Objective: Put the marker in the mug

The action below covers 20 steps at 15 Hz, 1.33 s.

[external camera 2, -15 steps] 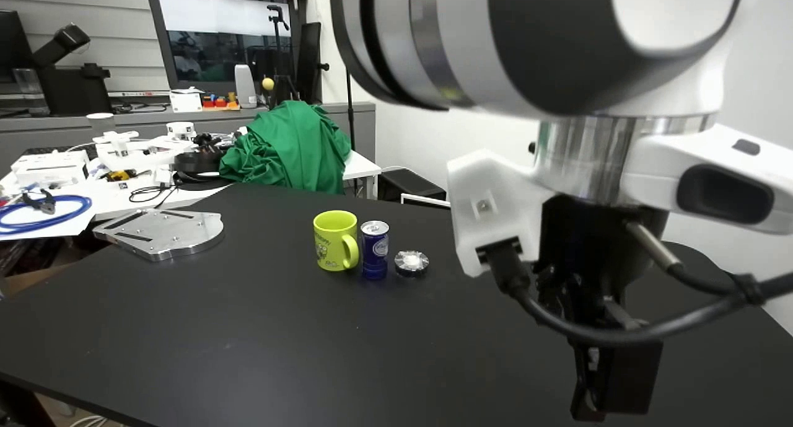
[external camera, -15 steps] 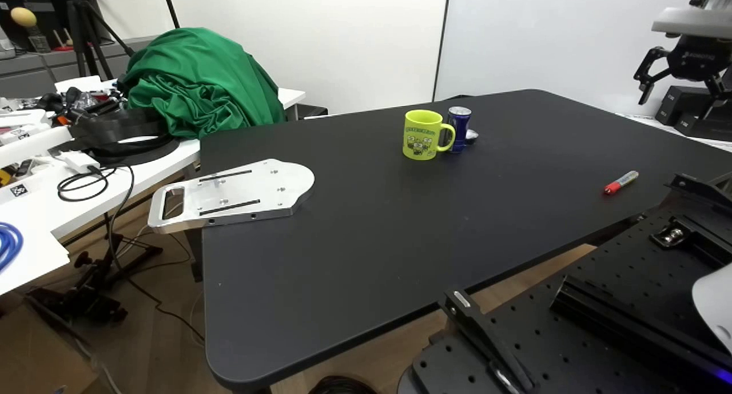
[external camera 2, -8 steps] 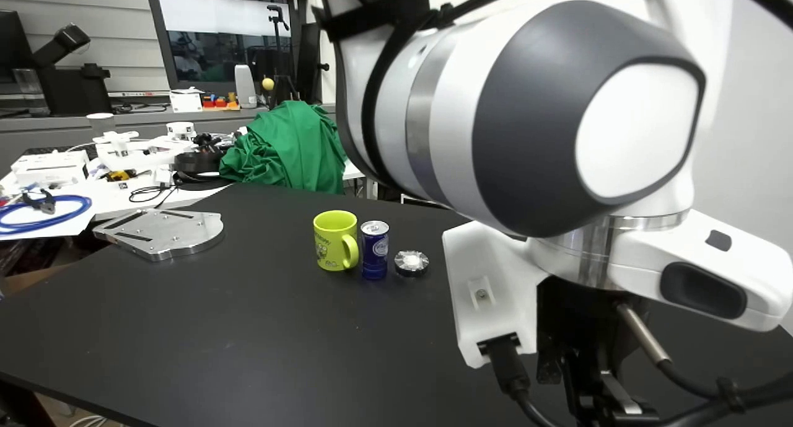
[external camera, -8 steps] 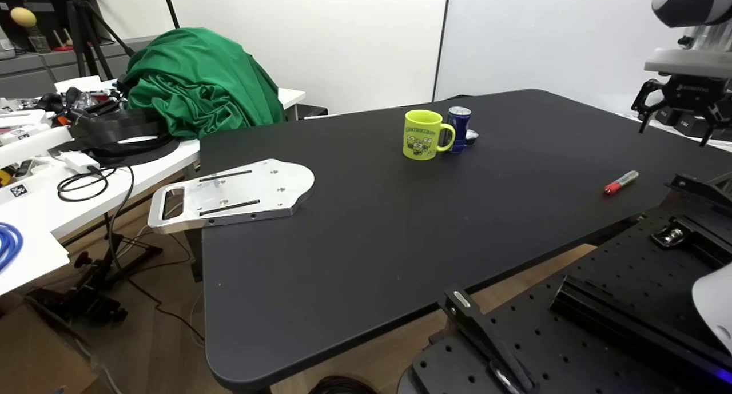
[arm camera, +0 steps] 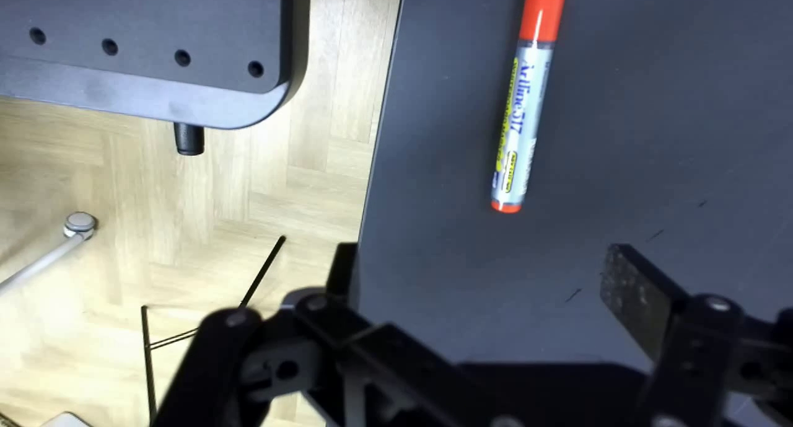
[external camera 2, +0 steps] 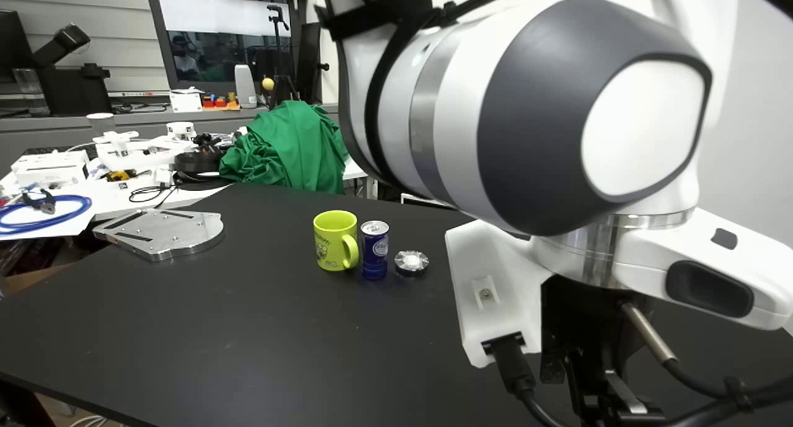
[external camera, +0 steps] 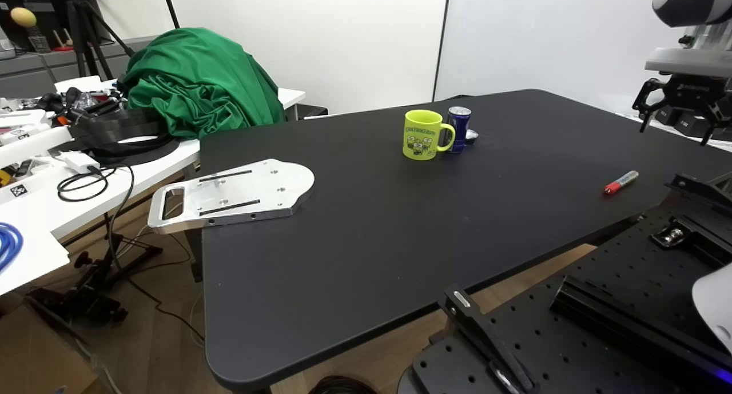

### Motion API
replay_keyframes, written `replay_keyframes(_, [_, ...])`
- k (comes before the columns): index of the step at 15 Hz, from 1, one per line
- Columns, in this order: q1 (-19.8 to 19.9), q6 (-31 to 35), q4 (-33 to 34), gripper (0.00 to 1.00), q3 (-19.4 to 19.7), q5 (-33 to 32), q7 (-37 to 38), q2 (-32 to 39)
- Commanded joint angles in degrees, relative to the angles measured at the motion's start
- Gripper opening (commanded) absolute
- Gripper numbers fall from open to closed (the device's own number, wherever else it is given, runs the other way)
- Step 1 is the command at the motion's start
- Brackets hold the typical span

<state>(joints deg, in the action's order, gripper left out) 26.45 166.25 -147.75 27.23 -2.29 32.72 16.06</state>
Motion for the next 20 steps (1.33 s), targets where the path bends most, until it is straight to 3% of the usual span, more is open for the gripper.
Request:
replay_keyframes(1, [-2.91,0.06,0.03,1.0,2.31,3.32,-2.49,0.48])
replay_keyframes(6, [-2.64,1.58,1.08,1.0,-0.2,10.35,-6.32,3.82])
replay_keyframes(8, [-0.75,2.19,1.37,1.0,-3.22,15.12,-9.59,4.87])
replay_keyframes(9, [2.15,2.52,1.61,1.0,-6.3,15.73,-10.18,5.14])
replay_keyframes(15, [9.05,4.15,4.88,1.0,-13.61,20.5,-14.65,10.18])
replay_keyframes(20, [10.54,4.77,8.04,1.0,-14.84,24.97,-19.28,15.51])
